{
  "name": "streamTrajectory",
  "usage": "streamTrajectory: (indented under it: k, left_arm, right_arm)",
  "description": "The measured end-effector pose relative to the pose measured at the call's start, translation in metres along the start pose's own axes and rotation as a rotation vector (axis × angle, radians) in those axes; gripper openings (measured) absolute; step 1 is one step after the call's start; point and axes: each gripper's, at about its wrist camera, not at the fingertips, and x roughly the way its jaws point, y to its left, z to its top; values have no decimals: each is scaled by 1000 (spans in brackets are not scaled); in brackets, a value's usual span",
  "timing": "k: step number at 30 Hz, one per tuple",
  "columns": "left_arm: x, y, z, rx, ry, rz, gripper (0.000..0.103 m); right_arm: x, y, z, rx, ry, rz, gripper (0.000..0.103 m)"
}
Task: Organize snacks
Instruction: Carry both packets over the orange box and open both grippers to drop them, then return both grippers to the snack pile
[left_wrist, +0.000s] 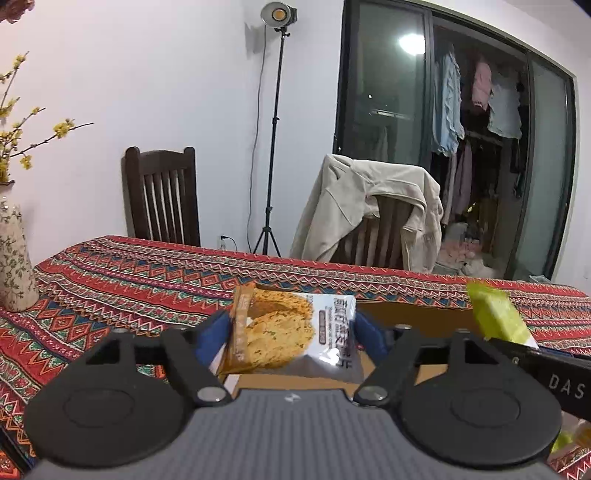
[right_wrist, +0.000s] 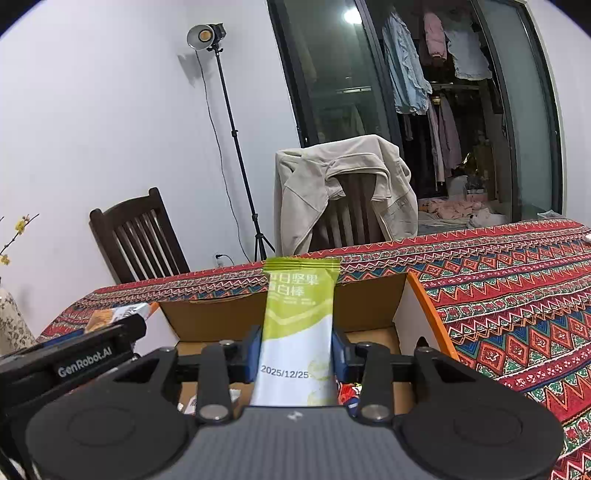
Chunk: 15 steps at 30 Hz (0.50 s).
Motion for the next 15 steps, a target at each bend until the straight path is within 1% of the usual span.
streamTrajectory:
  k: [1,2,3,4,6,9,15]
  left_arm:
    - [-2,1,0,-6,-11,1,90]
    - [-4,2,-1,-14,-24,8,102]
    - [-6,3,-1,-24,-41,13,103]
    - [-8,4,0,-33,-55,12,103]
    - [-11,7,1,-49,-56,-1,103]
    - [-15,8,4,-52,-71,13,103]
    - [-23,9,9,-65,-88,11,103]
  right_arm:
    - [-2,0,-1,-2,-8,-2,43]
    - [-2,0,-1,0,-11,0,63]
    - [-4,-1,-1,10,-17,4,77]
    - [-6,-3,-1,18,-29,8,102]
    - [-11,-5,-1,30,-43,-5,103]
    - [-17,-8,0,46,-57,-8,103]
    - [-28,-6,1,43,-74,-5,103]
